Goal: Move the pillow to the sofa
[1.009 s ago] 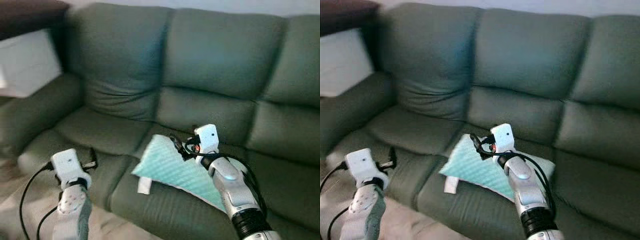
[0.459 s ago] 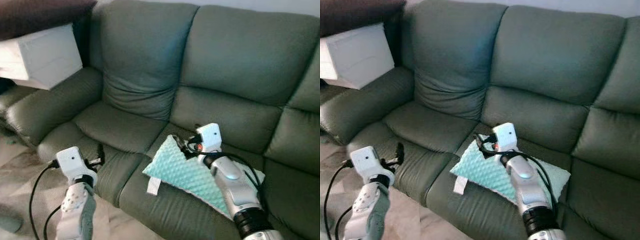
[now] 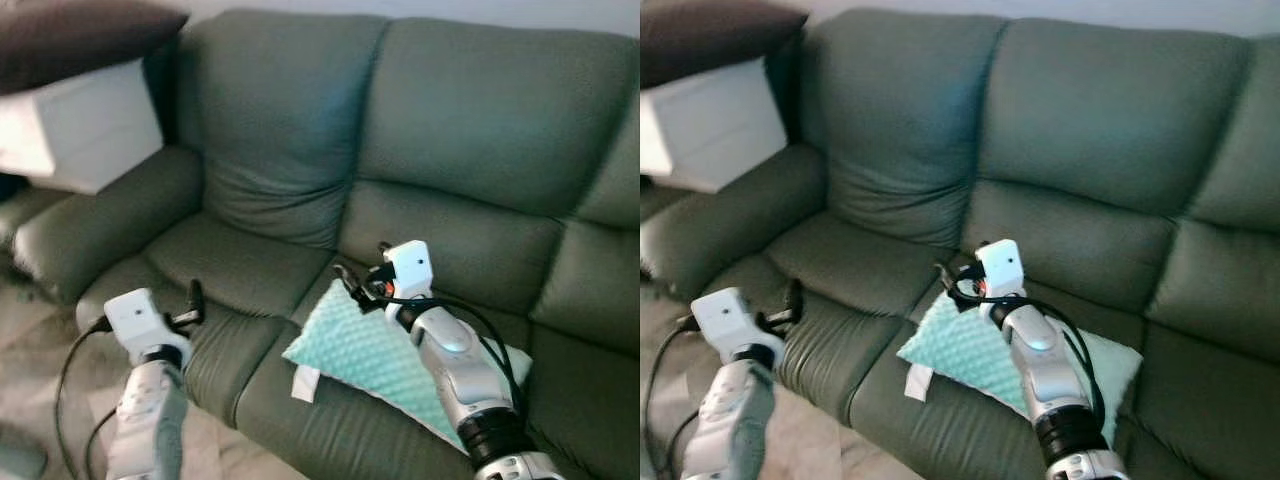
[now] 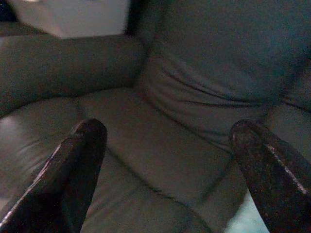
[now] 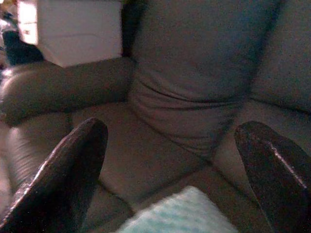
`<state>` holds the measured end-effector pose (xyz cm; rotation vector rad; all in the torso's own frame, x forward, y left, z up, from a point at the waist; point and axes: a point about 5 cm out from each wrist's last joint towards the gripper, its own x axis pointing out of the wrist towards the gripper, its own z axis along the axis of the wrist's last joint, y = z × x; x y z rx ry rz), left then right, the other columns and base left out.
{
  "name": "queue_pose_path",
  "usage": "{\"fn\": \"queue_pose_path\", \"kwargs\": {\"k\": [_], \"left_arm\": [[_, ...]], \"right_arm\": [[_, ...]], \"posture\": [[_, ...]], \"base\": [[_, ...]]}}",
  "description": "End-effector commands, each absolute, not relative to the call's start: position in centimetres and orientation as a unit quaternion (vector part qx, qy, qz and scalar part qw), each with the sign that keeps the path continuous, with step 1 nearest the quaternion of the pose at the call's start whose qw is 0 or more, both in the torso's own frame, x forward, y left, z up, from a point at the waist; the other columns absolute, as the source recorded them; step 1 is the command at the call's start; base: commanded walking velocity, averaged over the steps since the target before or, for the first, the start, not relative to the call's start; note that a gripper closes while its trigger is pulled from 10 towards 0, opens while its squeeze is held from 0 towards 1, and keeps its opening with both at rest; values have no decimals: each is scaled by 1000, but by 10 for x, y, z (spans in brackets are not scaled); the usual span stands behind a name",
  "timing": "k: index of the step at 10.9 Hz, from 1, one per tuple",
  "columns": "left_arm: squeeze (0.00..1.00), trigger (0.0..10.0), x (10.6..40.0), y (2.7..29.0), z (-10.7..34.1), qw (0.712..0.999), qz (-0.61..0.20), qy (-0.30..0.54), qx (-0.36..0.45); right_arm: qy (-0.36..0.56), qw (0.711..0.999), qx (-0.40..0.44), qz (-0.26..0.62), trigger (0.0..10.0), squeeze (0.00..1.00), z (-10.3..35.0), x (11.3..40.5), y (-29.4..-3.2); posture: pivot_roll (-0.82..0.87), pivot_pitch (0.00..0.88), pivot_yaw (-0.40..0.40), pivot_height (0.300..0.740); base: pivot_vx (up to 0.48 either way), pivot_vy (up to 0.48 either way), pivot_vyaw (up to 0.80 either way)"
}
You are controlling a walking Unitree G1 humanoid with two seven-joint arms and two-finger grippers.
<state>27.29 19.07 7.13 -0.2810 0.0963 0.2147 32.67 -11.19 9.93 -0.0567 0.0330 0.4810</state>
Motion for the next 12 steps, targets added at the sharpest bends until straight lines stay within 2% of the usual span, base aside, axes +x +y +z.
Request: {"fn": "queue_pose_path", "kwargs": {"k": [1,12], "left_arm": [[0,10000,273,197,72,983,116,51,-130],[0,10000,277,194,72,983,108,70,-133]], "right_arm": [[13,969,-31,243,10000,0,101,327,-109],[5,968,-36,249,10000,0,102,328,-104]], "posture": [[-202,0,57,740],[-209,0,66,740]], "base": [[0,0,0],[0,0,799]]}}
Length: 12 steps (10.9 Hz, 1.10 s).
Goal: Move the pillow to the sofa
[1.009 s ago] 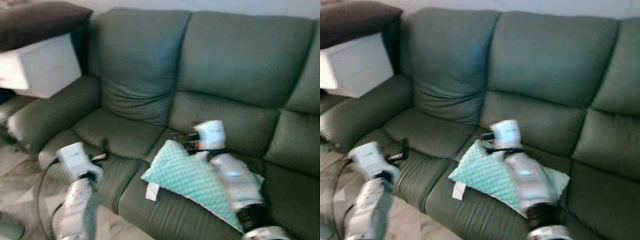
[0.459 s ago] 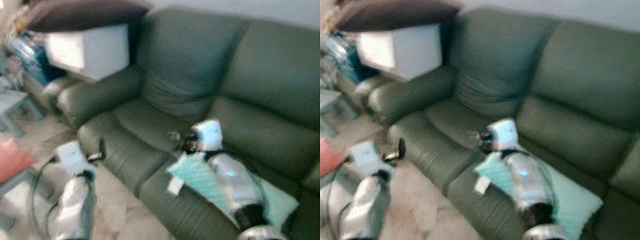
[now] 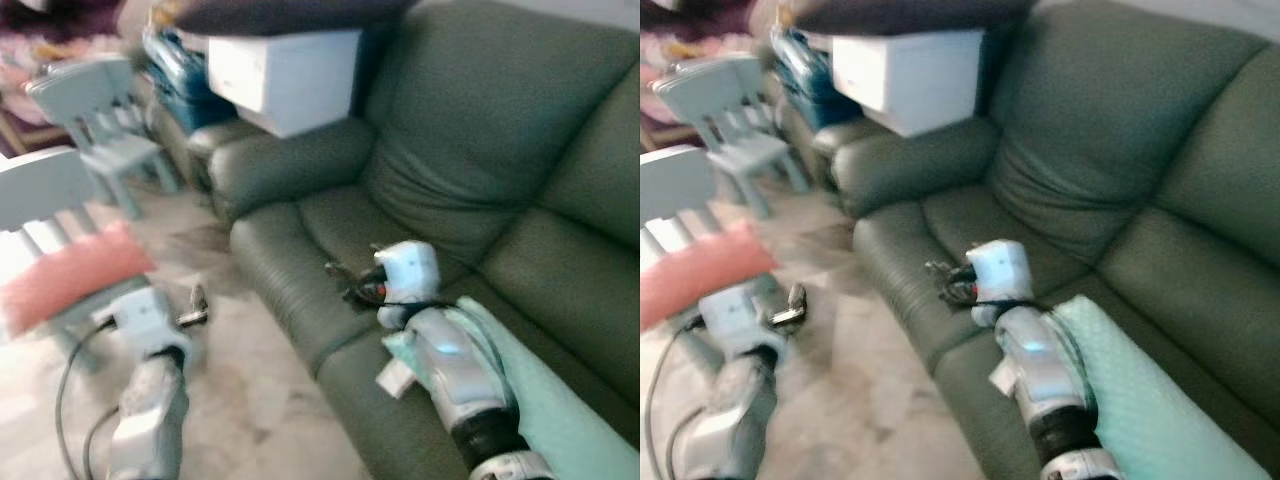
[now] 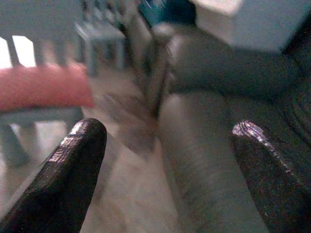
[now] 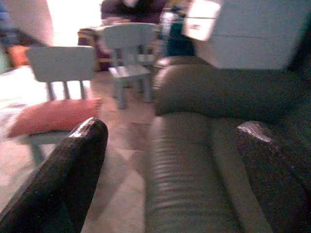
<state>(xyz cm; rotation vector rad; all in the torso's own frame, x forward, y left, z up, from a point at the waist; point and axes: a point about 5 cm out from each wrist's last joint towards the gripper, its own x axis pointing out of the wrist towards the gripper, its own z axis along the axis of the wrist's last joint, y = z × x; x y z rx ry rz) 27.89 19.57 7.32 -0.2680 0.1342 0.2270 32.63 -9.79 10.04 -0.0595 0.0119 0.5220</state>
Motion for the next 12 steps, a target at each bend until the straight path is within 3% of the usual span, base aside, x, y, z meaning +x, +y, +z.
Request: {"fn": "queue_pose_path", "kwargs": {"k": [1,7,10,12], "left_arm": [[0,10000,277,195,72,982,115,74,-132],[0,10000,279,195,74,981,119,69,-138],[0,10000,280,200,76,979,127,70,-146],[0,10000,282,201,77,978,127,69,-154]], "right_arm": [[4,968,-36,250,10000,0,102,328,-104],[1,967,-32,253,10000,0,104,329,-101],[1,968,-20,250,10000,0,104,330,-101],[2,968,-17,249,10000,0,104,330,-100]], "posture": [[-209,0,65,740],[-210,0,60,740],[-209,0,61,740],[-207,0,61,740]], "base": [[0,0,794],[0,0,785],[0,0,0],[0,367,0]]}}
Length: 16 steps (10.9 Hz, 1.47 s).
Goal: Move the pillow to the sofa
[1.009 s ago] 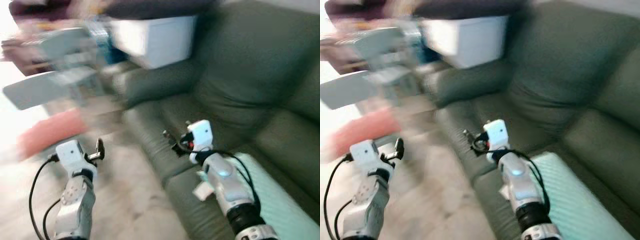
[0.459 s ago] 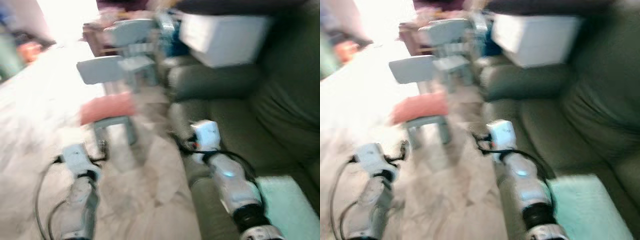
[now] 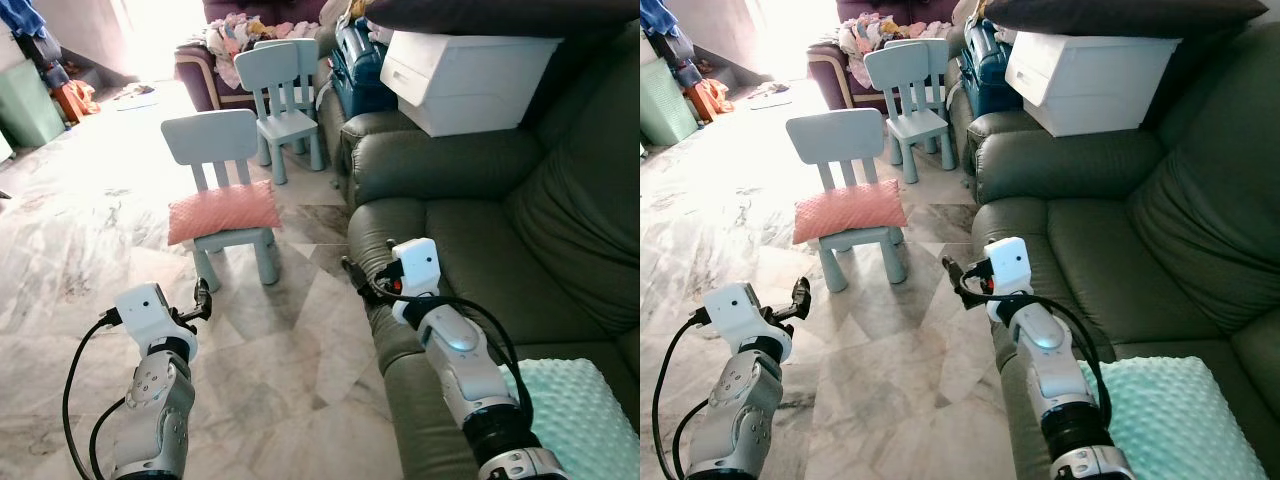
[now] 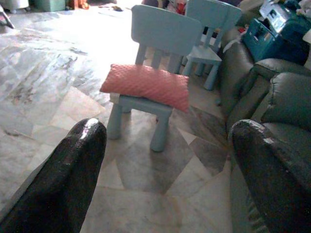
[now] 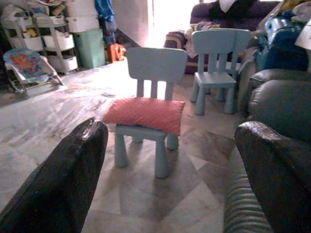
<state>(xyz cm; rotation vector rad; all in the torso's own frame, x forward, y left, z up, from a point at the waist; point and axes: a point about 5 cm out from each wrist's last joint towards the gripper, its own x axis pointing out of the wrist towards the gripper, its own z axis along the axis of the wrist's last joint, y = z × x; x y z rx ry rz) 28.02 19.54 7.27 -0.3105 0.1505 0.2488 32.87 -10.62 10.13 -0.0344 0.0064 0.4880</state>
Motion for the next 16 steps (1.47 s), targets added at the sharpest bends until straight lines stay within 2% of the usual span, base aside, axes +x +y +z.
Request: {"fn": "queue_pose_path", "kwargs": {"k": [1,9,12,16], "left_arm": [[0,10000,282,201,77,977,128,69,-158],[0,10000,285,205,79,976,131,69,-157],[0,10000,290,216,87,985,142,37,-87],[0,10000,284,219,90,980,159,12,-123]], "right_arm": [[2,969,-16,247,10000,0,104,330,-100],[2,968,-12,250,10000,0,104,332,-100],[-1,970,-13,243,10000,0,105,334,-103],[-3,966,-6,259,10000,0,103,329,-96]], "posture": [[-206,0,62,740],[-206,0,66,740],[-211,0,71,740],[-200,0,72,740]], "base": [[0,480,0],[0,477,0],[0,0,0],[72,0,0]]}}
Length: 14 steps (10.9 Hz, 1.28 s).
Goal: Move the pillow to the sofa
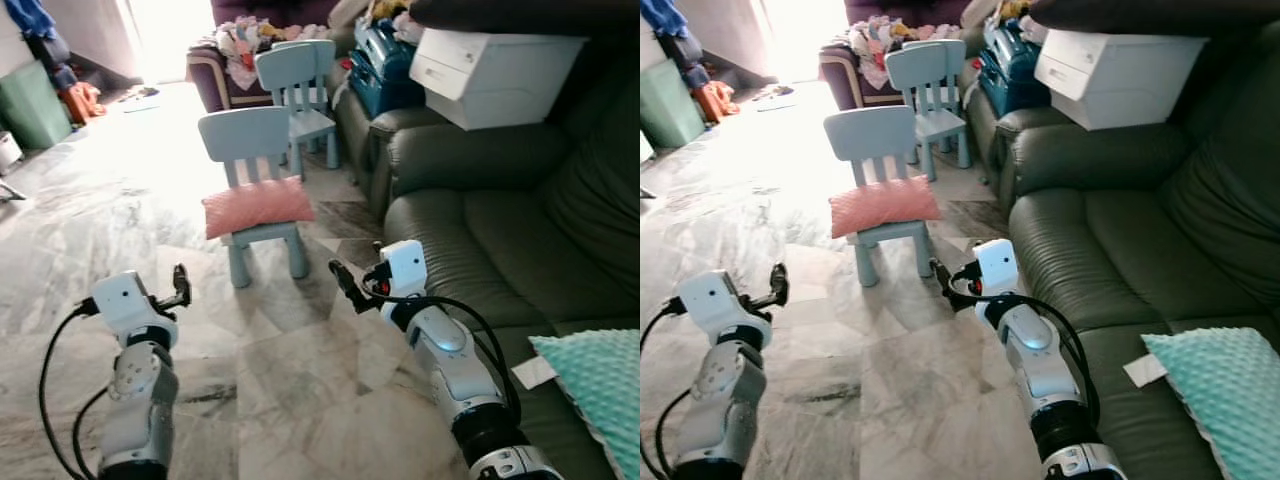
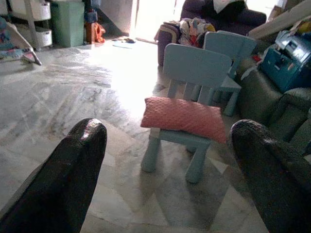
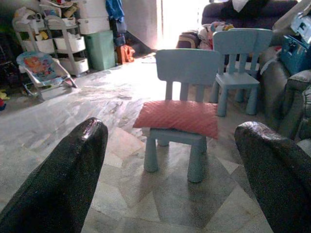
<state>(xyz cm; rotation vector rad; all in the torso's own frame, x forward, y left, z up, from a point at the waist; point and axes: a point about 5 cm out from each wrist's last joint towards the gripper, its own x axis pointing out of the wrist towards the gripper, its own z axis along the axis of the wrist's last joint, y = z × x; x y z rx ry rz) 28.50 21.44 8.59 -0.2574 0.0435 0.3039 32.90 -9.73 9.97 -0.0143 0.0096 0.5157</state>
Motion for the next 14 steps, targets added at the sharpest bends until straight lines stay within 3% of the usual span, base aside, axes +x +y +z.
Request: {"fn": "queue_pose_path", "kwargs": {"k": [1,14], "left_arm": [[0,10000,283,222,89,978,165,11,-130],[0,10000,281,217,82,974,169,22,-152]], "right_arm": [[-4,965,-8,263,10000,0,103,329,-95],[-7,960,-15,279,10000,0,104,327,-94]], "posture": [[-199,0,71,740],[-206,0,61,740]], "base": [[390,0,0],[416,0,0]]}}
